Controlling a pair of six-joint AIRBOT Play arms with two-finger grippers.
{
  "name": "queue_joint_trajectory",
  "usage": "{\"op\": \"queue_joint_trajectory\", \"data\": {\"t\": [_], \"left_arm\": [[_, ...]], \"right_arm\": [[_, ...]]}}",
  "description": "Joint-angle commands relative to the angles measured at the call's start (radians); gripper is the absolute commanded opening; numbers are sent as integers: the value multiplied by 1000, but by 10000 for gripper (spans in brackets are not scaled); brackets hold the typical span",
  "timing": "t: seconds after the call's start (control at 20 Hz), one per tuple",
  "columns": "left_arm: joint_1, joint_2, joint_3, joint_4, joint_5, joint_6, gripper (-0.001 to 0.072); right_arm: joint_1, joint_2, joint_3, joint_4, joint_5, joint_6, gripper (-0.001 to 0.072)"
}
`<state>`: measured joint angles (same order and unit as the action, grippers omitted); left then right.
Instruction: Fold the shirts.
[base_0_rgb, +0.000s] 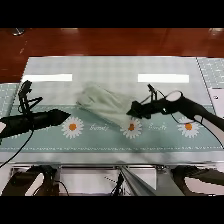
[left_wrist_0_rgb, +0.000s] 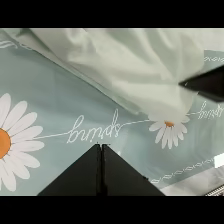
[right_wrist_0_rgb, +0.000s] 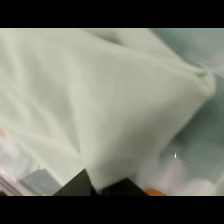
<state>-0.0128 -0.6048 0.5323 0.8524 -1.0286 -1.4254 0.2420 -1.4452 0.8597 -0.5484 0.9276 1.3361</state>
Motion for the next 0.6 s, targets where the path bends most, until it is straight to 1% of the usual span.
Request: {"op": "queue_joint_trajectory", "data": {"t": [0.0, 0.1, 0.25, 0.4, 0.55], "left_arm": [[0, -1, -2, 1, 2, 0, 26], [0, -1, -2, 1, 10, 0, 26], [0, -1, -2, 0, 16, 0, 26], [0, -1, -2, 0, 15, 0, 26], [0, -1, -2, 0, 15, 0, 26]], "right_arm": [[18, -46, 321, -110, 143, 30, 21], [14, -46, 548, -237, 208, 113, 21], [-31, -46, 821, -397, 294, 208, 21], [-137, -45, 985, -419, 418, 262, 21], [-256, -45, 1072, -419, 546, 307, 21]]}}
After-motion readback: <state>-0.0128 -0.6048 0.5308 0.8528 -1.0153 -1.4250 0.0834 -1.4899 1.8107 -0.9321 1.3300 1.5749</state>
